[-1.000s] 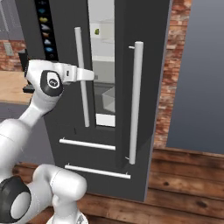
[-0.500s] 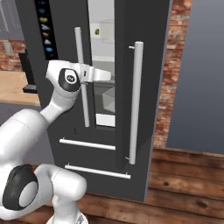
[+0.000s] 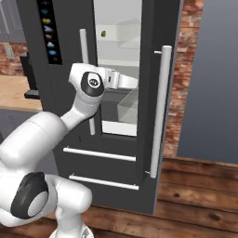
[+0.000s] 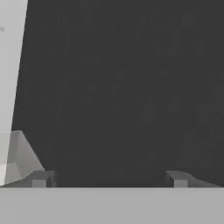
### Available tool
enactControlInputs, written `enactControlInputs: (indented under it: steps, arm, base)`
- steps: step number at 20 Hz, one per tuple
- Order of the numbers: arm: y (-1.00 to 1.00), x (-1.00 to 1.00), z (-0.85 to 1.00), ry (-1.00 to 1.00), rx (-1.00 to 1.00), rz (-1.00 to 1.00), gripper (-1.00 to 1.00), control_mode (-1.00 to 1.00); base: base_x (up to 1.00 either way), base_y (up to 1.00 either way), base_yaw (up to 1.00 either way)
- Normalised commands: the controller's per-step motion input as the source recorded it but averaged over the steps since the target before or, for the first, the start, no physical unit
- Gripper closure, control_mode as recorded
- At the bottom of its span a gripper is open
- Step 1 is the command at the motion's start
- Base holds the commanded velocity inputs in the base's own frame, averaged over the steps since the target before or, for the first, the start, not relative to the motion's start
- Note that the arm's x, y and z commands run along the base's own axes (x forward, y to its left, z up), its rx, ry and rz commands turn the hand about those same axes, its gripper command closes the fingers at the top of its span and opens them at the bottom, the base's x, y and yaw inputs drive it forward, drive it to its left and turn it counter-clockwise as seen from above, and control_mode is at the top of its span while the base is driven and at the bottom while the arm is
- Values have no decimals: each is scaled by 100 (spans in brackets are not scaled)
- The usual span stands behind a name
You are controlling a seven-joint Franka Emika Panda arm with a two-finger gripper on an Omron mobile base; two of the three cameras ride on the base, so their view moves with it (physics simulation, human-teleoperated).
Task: There is a bowl on the dining counter. Grab a lemon wedge from the fridge and place it in the bowl. Then get the liquor bottle and glass cup from the cabinet and place them next to the bowl.
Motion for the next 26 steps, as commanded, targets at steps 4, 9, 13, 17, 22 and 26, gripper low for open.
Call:
enactControlInputs:
  steps: [4,9,13,17,22,26]
  arm:
    - [-96,-29,0,-3,0,-16,-100,-100]
    - [-81,-52,6,-4,0,-14,-100,-100]
    - [24,-85,42,-14,12,6,-100,-100]
    - [98,-49,45,-1,16,31,-100,-100]
    - [100,-20,36,13,14,40,-100,-100]
    - [100,-1,22,28,16,49,-100,-100]
  base:
    - [0,0,0]
    - [0,0,0]
    - [0,0,0]
    - [0,0,0]
    - [0,0,0]
    - [0,0,0]
